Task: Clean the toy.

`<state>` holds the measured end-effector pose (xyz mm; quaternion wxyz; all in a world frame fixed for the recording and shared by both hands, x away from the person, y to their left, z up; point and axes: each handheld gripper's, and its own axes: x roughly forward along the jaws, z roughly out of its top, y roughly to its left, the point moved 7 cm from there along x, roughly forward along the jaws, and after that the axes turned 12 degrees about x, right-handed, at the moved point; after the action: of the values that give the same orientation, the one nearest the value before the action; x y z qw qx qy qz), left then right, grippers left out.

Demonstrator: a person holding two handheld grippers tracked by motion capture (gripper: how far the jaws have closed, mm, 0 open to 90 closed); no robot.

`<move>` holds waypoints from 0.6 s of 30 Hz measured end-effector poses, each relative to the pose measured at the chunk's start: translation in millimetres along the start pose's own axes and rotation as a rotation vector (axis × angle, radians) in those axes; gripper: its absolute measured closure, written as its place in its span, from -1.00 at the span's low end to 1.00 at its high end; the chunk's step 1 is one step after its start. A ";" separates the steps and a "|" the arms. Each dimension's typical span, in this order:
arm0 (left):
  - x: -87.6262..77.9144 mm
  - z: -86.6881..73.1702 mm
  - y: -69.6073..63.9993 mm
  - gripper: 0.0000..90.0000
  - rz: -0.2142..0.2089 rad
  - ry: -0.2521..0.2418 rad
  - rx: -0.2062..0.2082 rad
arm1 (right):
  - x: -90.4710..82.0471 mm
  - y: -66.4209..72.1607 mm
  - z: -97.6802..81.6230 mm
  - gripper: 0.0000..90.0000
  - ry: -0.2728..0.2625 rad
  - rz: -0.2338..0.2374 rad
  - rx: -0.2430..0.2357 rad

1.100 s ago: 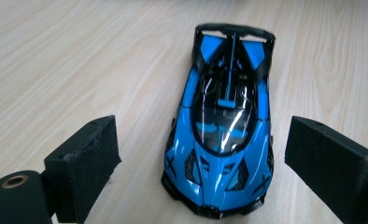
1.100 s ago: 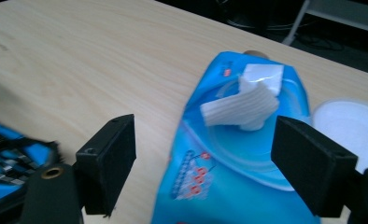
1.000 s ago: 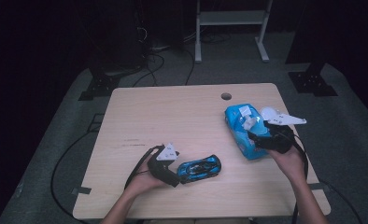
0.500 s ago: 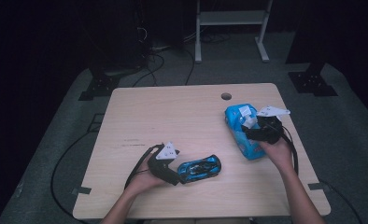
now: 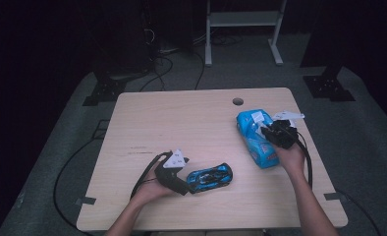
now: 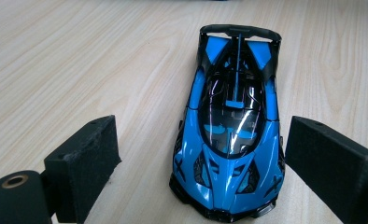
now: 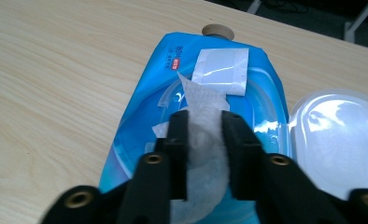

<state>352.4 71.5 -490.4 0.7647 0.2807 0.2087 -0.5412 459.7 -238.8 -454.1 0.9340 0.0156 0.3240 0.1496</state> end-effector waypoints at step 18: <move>2.4 -3.0 -2.7 -0.79 0.003 0.015 0.019 | -63.5 17.8 18.4 0.91 -0.181 0.166 0.019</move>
<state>350.6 71.0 -494.8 0.7611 0.2924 0.2086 -0.5401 418.8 -239.0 -399.1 0.9436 0.0645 0.2375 0.2213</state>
